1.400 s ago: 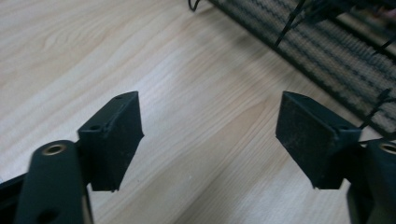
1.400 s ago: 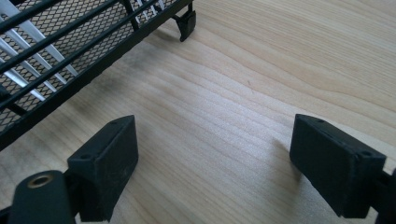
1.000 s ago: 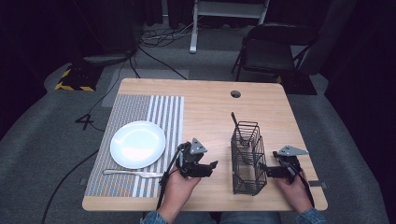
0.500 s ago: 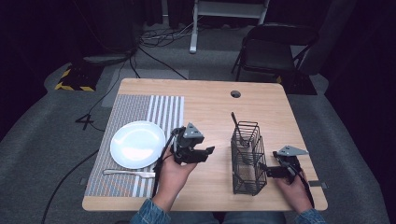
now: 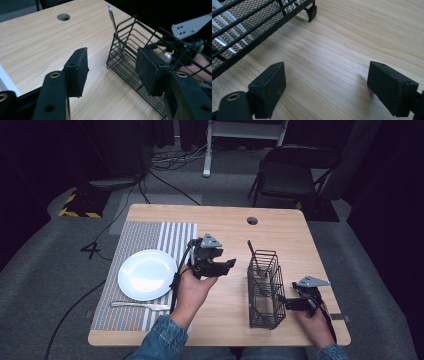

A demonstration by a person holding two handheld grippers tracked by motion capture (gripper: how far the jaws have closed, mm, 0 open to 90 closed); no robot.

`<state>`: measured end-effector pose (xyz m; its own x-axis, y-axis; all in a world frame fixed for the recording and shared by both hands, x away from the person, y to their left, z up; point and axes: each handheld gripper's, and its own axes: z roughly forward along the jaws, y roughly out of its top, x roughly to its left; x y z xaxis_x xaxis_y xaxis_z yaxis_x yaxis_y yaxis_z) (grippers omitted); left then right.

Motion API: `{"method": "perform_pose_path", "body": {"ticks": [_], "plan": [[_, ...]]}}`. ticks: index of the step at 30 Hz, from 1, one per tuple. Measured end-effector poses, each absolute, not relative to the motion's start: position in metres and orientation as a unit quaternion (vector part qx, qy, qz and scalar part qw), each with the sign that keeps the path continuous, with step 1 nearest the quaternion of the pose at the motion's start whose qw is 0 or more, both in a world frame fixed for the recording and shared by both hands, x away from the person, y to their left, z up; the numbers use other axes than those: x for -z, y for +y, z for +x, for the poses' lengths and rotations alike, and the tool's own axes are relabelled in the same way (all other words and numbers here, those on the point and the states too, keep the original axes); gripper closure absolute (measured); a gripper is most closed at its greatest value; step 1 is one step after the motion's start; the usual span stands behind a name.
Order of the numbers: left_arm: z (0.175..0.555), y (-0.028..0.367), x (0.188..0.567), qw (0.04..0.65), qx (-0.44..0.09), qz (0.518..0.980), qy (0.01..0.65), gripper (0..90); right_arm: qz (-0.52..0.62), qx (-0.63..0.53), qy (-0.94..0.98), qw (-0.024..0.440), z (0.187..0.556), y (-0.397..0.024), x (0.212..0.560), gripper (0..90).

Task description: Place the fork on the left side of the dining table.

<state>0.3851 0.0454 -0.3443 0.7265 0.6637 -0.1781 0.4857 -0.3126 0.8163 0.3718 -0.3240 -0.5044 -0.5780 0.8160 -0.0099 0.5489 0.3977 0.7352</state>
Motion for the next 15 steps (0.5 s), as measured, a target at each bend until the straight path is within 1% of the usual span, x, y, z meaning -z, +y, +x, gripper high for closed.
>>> {"method": "perform_pose_path", "body": {"ticks": [2, 6, 8, 12, 15], "plan": [[0.389, 0.042, 0.341, 0.475, -0.095, 0.801, 0.353, 41.7, 0.419, -0.354, 0.815, 0.189, 0.372, -0.324, 0.504, 15.5], [0.394, 0.035, 0.339, 0.500, -0.087, 0.792, 0.338, 40.5, 0.419, -0.354, 0.815, 0.189, 0.371, -0.324, 0.504, 15.7], [0.398, 0.030, 0.340, 0.507, -0.082, 0.787, 0.340, 40.5, 0.417, -0.355, 0.815, 0.190, 0.371, -0.324, 0.504, 16.8], [0.406, 0.014, 0.342, 0.497, -0.087, 0.794, 0.339, 40.5, 0.414, -0.355, 0.816, 0.191, 0.370, -0.324, 0.504, 17.7], [0.413, 0.005, 0.341, 0.491, -0.091, 0.794, 0.347, 42.7, 0.415, -0.357, 0.816, 0.189, 0.370, -0.324, 0.504, 18.0]]}}
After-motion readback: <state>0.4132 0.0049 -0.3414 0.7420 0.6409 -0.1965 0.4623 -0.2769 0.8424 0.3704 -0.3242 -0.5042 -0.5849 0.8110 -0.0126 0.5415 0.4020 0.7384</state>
